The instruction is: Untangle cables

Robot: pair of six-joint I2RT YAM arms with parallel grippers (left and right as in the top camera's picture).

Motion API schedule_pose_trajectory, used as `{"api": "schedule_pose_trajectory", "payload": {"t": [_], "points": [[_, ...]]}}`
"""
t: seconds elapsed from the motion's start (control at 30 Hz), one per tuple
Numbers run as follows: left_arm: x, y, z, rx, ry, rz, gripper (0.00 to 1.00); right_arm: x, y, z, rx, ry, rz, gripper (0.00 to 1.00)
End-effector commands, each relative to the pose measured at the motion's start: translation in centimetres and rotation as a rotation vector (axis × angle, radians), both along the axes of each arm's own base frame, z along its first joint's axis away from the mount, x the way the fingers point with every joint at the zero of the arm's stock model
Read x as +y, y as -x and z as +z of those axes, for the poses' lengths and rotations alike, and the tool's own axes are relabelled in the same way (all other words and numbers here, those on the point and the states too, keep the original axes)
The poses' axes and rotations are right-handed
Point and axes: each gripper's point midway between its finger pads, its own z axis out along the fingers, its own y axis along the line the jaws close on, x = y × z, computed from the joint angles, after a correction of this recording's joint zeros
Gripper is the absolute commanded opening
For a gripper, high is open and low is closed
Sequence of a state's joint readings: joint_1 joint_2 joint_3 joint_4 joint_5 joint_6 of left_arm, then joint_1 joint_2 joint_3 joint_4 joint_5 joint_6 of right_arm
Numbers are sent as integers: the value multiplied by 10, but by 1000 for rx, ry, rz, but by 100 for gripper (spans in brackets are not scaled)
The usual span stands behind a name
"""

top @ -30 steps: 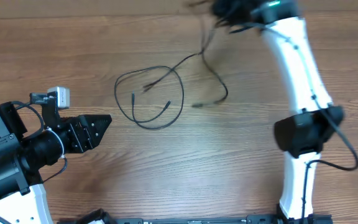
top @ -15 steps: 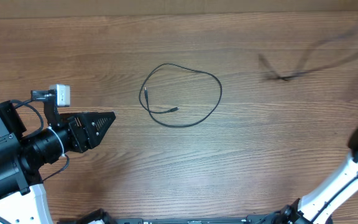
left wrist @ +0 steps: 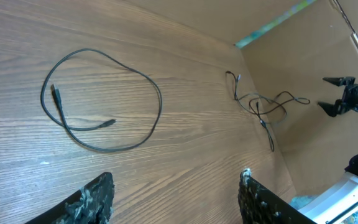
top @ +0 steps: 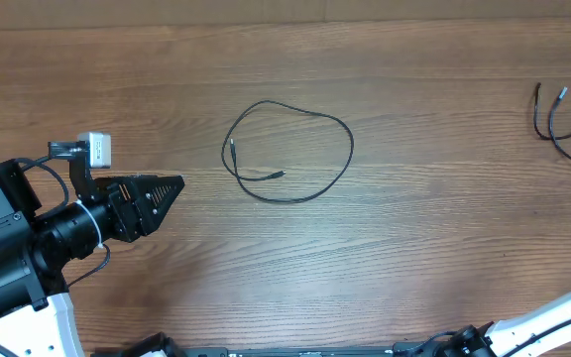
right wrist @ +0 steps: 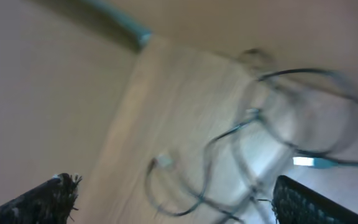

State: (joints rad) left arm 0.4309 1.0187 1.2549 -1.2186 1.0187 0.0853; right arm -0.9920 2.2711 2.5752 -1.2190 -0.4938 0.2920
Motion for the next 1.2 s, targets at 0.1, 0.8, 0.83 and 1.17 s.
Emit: {"api": "schedule_pose_trajectory", "payload": {"t": [0.1, 0.8, 0.83, 1.17], "points": [[-11, 2, 3, -21, 8, -58, 63, 128, -65, 98, -335, 112, 541, 100], [-12, 3, 2, -29, -2, -72, 63, 501, -110, 30, 88, 250, 1200, 100], [-12, 3, 2, -28, -2, -73, 63, 512, -108, 23, 124, 280, 1213, 100], [-17, 8, 4, -17, 30, -91, 64, 606, -44, -103, 478, 206, 1511, 99]]}}
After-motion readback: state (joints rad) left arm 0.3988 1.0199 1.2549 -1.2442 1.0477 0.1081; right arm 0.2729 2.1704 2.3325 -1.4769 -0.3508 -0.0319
